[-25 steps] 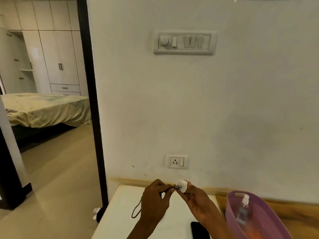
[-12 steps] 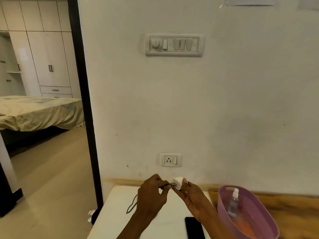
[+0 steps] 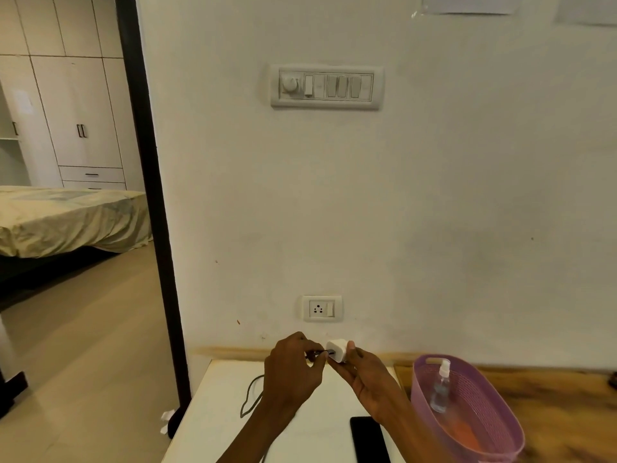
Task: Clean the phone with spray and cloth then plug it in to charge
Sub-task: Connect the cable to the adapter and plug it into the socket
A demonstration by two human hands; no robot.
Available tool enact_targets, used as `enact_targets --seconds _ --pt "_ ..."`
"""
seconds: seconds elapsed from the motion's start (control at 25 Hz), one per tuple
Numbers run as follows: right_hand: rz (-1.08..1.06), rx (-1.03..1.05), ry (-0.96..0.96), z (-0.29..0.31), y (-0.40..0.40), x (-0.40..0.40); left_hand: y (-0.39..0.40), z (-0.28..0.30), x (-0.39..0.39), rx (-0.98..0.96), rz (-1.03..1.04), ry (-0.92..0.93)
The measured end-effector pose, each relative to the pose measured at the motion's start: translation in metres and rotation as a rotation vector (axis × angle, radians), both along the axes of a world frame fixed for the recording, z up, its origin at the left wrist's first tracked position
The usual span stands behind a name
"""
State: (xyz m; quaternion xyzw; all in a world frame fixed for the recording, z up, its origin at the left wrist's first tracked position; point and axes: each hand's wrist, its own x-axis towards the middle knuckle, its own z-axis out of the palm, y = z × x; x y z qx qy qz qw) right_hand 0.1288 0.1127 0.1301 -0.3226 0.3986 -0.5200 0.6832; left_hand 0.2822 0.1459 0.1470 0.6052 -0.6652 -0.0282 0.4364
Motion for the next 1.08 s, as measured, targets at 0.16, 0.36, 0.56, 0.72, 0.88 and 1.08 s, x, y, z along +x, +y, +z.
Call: enact_targets --seconds 0.16,0.36,0.56,0.72,0.88,1.08 --pt "0.0 0.001 -0.055 0.0 0.003 -0.002 0.0 0.001 -0.002 0.002 -0.009 0.021" --pt "-0.033 -0.014 -0.12 0.0 0.006 -0.003 0.001 -0.001 -0.005 0.006 -0.063 0.036" --pt "-0.056 -0.034 -0.127 -0.007 0.005 0.001 -0.003 -0.009 -0.004 0.02 -0.093 0.14" --pt "-0.057 -0.015 -0.008 -0.011 0.0 0.0 -0.003 -0.018 0.002 0.18 -0.126 0.223" --pt "-0.052 -0.017 0.063 -0.016 -0.005 -0.001 -0.015 -0.012 0.001 0.435 -0.161 0.566" --pt "-0.071 -0.046 0.25 -0.03 -0.01 -0.003 -0.028 -0.019 -0.006 0.655 -0.196 0.867"
